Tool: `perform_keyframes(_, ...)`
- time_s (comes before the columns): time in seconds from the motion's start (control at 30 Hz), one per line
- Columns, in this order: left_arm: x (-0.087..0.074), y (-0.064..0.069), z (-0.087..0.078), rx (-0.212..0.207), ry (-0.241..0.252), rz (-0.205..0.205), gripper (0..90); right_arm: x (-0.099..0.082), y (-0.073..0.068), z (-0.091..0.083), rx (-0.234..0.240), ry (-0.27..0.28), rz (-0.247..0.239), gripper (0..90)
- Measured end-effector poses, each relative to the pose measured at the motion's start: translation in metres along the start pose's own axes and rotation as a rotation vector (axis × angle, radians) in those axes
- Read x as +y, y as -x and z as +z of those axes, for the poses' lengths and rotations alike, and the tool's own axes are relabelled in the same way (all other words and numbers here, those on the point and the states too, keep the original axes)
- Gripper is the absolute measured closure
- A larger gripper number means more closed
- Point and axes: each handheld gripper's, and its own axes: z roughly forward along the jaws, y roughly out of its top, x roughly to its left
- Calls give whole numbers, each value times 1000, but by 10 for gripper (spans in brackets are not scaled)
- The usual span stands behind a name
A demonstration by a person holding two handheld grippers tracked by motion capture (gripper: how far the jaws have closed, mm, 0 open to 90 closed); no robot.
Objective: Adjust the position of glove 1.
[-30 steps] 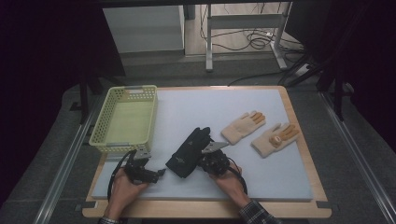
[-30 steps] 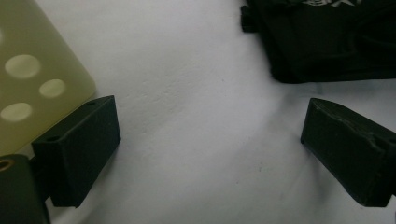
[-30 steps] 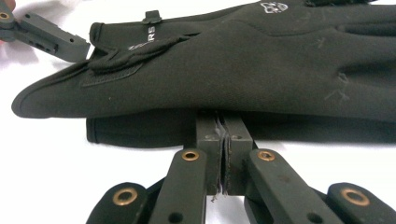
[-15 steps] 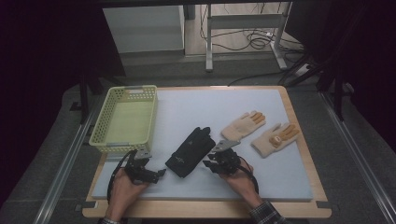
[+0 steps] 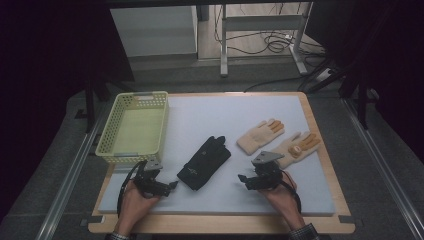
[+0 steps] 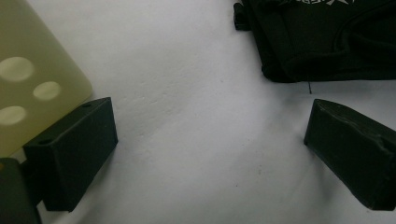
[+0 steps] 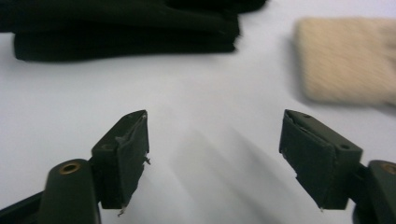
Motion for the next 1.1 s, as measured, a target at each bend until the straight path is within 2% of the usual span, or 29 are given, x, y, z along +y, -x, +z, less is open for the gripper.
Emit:
perform_keyframes(0.2, 0, 0, 0, -3, 1, 0, 17, -17, 19, -7, -57, -9, 34, 186)
perform_keyframes(0.33, 0, 0, 0, -2, 1, -1, 18, -26, 24, -4, -66, -19, 42, 168)
perform_keyframes(0.5, 0, 1, -1, 0, 2, 4, 22, -27, 24, -3, -67, -20, 39, 163)
perform_keyframes(0.67, 2, 5, -5, -15, -32, 21, 15, -27, 23, -3, -70, -19, 39, 163)
perform_keyframes(0.83, 8, 11, -12, -62, -14, 0, 6, -27, 23, -3, -71, -17, 39, 163)
perform_keyframes(1.1, 23, 19, -19, -99, -7, -5, 0, -27, 23, -3, -73, -17, 38, 163)
